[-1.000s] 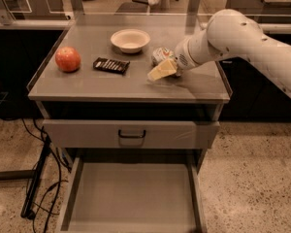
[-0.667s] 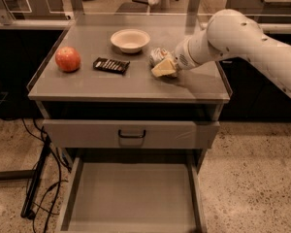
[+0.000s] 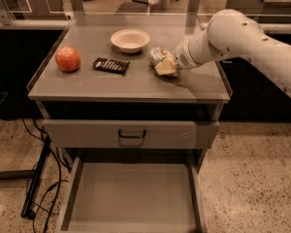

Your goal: Place 7up can into middle drawer

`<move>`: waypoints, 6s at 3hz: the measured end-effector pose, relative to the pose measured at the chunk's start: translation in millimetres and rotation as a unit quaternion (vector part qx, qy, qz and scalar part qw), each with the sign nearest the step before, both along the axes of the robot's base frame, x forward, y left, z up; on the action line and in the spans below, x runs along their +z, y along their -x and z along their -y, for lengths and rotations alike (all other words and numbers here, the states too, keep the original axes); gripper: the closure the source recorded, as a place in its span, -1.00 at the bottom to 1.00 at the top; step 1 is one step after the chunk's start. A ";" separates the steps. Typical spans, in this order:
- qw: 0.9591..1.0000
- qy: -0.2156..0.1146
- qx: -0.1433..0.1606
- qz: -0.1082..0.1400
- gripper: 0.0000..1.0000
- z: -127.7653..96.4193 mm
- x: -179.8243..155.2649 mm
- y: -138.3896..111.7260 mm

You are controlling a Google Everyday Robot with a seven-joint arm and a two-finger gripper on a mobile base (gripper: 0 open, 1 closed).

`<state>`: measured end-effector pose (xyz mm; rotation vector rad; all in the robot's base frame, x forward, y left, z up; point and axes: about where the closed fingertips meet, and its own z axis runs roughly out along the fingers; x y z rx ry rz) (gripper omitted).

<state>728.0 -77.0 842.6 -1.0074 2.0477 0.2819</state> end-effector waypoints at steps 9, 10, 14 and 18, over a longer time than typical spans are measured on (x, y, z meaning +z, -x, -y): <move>0.997 -0.073 0.009 -0.008 1.00 87.8 51.7 153.8; 0.997 -0.075 0.029 -0.004 1.00 76.2 44.2 174.1; 0.987 -0.102 0.121 0.014 1.00 -16.7 -77.1 273.6; 0.986 -0.094 0.124 -0.051 1.00 -47.8 -193.2 269.4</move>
Offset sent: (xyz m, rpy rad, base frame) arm 0.0046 -0.0016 -0.0035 -0.0042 0.0426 -0.0017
